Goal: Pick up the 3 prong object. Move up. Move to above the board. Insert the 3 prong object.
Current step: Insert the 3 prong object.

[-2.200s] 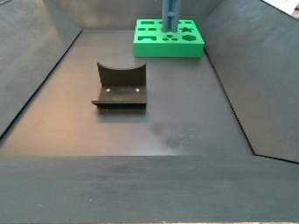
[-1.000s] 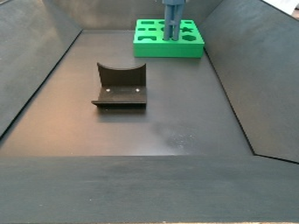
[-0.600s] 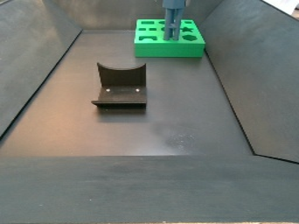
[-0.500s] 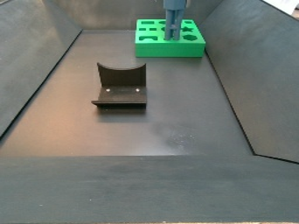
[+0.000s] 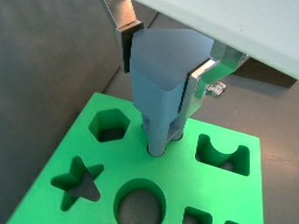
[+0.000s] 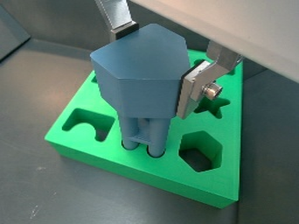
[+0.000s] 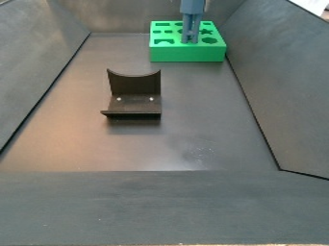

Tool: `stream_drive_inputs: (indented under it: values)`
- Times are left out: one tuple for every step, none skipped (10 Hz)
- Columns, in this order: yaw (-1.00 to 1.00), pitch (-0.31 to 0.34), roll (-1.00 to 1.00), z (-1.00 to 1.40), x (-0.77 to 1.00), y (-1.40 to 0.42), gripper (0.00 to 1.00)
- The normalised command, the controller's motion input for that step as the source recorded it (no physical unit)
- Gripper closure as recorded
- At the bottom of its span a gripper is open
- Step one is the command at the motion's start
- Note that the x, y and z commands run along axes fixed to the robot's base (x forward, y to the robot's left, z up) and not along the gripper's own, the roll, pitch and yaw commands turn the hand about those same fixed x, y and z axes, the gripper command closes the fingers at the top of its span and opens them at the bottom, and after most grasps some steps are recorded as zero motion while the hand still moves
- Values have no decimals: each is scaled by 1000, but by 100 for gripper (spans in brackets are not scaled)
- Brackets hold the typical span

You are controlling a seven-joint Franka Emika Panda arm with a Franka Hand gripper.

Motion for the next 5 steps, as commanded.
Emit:
stream_drive_inputs:
  values:
    - [129,9,309,-497,760,-277,100]
    - [131,10,301,-500,766,-263,100]
    - [157,84,323,-554,697,-169,100]
    - [0,0,-7,0,0,0,100]
    - [0,0,0,0,0,0,100]
